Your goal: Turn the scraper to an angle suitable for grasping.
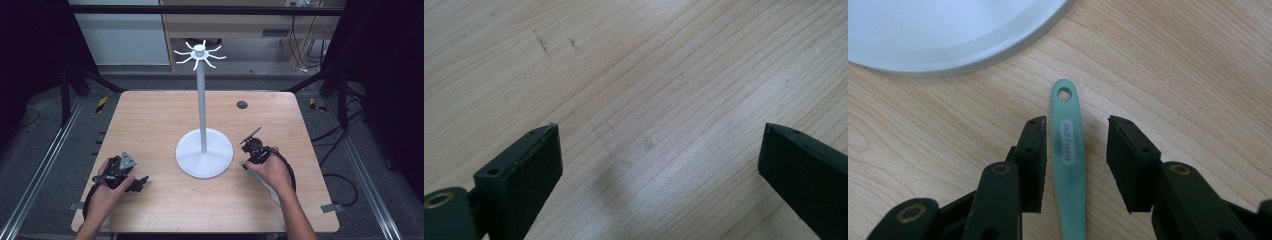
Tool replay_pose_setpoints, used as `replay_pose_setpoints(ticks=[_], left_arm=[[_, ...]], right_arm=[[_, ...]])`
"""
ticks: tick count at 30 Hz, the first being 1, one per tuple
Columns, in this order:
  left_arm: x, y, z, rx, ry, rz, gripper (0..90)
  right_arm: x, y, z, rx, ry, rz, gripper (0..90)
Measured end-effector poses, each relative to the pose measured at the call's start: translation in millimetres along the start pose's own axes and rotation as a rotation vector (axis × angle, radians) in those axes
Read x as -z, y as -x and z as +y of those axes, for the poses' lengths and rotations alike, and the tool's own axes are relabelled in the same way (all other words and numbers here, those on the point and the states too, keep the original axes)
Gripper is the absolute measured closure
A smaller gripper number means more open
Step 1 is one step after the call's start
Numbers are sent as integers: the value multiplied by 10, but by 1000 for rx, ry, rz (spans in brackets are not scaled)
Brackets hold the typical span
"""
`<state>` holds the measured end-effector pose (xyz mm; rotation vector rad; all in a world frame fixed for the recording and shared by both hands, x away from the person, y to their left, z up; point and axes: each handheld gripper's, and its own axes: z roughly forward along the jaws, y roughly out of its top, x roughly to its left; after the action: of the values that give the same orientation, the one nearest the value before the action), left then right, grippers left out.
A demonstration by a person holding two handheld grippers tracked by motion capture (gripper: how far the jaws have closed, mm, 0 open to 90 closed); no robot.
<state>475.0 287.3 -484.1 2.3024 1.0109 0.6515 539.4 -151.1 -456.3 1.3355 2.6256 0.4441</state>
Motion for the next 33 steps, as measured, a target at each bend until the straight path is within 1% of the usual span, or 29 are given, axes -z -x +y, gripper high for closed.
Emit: replay_pose_setpoints(ticks=[3, 6, 7, 8, 12, 13, 14, 15, 21, 22, 25, 26, 30, 31, 33], left_arm=[[-3, -13, -4, 2, -3, 1, 37], [0, -7, 0, 6, -1, -2, 37], [-2, -3, 1, 5, 1, -1, 37], [-2, 0, 4, -1, -3, -1, 38], [0, 4, 3, 1, -2, -2, 37], [0, 2, 3, -1, -3, -1, 37], [-1, 1, 2, 0, -3, -2, 37], [-1, -1, 2, 1, -2, -2, 37], [1, -2, 0, 5, 0, -2, 37], [1, -2, 0, 5, 0, -2, 37], [1, 0, 2, 1, -1, -2, 37], [1, 1, 3, 0, -1, -2, 37], [2, 2, 3, 0, -1, -2, 37], [2, 1, 2, 1, 0, -2, 37], [2, -1, 1, 2, 0, -1, 37]], right_arm=[[-16, -5, 7, -3, -11, 3, 608], [-54, -10, 1, 11, -19, 6, 611], [-55, -16, -1, 5, -24, 8, 615], [-59, -16, -5, 7, -22, 9, 622], [-64, -20, -9, 7, -24, 6, 636], [-68, -19, -8, 13, -28, 12, 649], [-74, -25, -7, 5, -31, 12, 655], [-77, -23, -4, 7, -35, 14, 662], [-91, -19, 6, 15, -48, 2, 695], [-99, -19, 2, 24, -45, 1, 704], [-97, -28, 12, 23, -54, 8, 705], [-109, -38, 14, 30, -58, 6, 711], [-118, -51, 17, 22, -73, -1, 729], [-121, -48, 19, 31, -71, -2, 731], [-122, -49, 21, 32, -73, -2, 732]])
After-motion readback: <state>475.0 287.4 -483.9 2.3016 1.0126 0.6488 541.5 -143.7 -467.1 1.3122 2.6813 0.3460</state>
